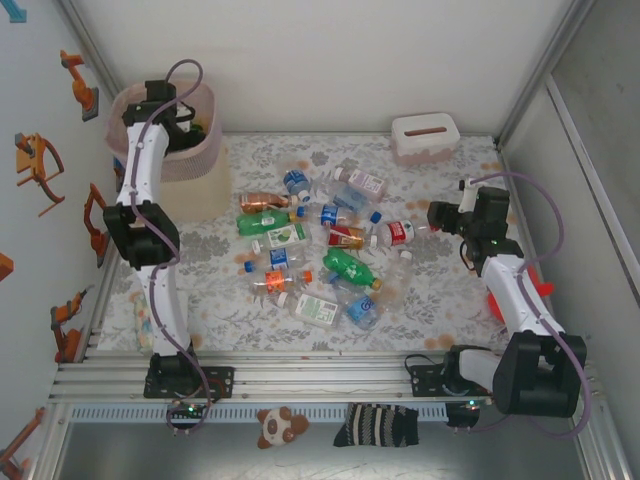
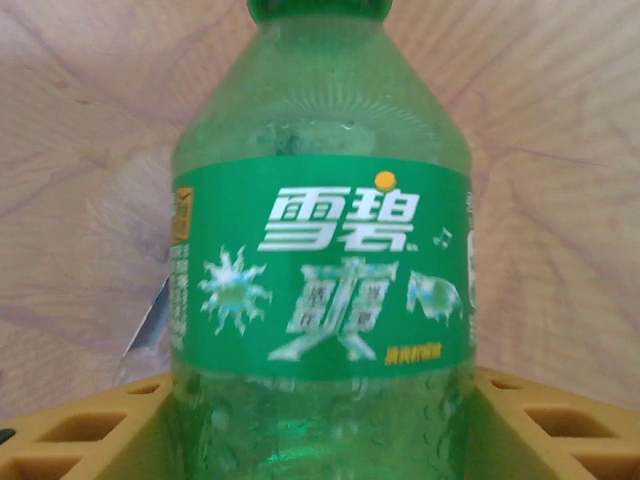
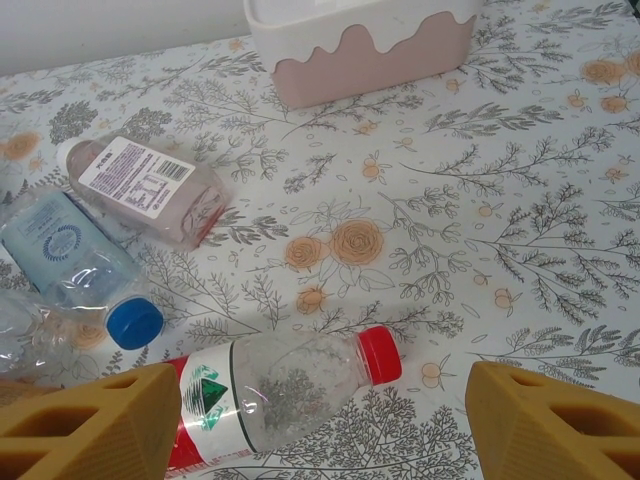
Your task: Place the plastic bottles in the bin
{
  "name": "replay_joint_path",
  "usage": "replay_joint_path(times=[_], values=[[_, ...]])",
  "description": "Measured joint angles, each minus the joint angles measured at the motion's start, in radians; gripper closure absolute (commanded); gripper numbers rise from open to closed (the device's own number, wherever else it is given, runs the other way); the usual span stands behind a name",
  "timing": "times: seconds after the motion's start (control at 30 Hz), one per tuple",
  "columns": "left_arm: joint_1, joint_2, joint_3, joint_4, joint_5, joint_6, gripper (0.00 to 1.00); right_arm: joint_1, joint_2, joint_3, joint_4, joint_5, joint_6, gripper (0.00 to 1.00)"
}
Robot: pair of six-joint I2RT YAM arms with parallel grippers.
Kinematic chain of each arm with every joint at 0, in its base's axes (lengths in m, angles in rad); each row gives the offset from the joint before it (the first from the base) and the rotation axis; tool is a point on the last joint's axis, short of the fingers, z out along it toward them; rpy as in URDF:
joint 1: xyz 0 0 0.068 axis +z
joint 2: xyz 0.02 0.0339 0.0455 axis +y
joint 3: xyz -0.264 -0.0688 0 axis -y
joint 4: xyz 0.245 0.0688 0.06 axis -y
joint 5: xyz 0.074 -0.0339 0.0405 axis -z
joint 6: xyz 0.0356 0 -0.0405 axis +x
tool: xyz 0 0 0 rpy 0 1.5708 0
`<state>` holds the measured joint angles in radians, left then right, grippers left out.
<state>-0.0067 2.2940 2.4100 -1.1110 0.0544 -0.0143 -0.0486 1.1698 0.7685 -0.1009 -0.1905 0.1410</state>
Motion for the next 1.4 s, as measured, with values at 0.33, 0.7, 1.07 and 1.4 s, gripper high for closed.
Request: replay_joint_path(times=[0.33, 0.7, 1.07, 1.4], values=[[0.000, 0.017, -0.001, 0.025, 0.024, -0.009, 0.24, 0.002, -0.006, 0.026, -0.015, -0.001, 0.000, 0.26], [-0.008, -0.115, -0.001, 0.046, 0.051, -0.051, 0.25, 0.007, -0.033, 0.026, -0.023, 0.000, -0.002, 0.26], [-0.116, -0.266, 0.001, 0.125, 0.060, -0.123, 0.26, 0.007, -0.049, 0.032, -0.045, 0.000, -0.003, 0.26], [-0.234, -0.305, -0.003, 0.231, 0.065, -0.207, 0.27, 0.008, -0.060, 0.032, -0.052, 0.000, -0.003, 0.26]])
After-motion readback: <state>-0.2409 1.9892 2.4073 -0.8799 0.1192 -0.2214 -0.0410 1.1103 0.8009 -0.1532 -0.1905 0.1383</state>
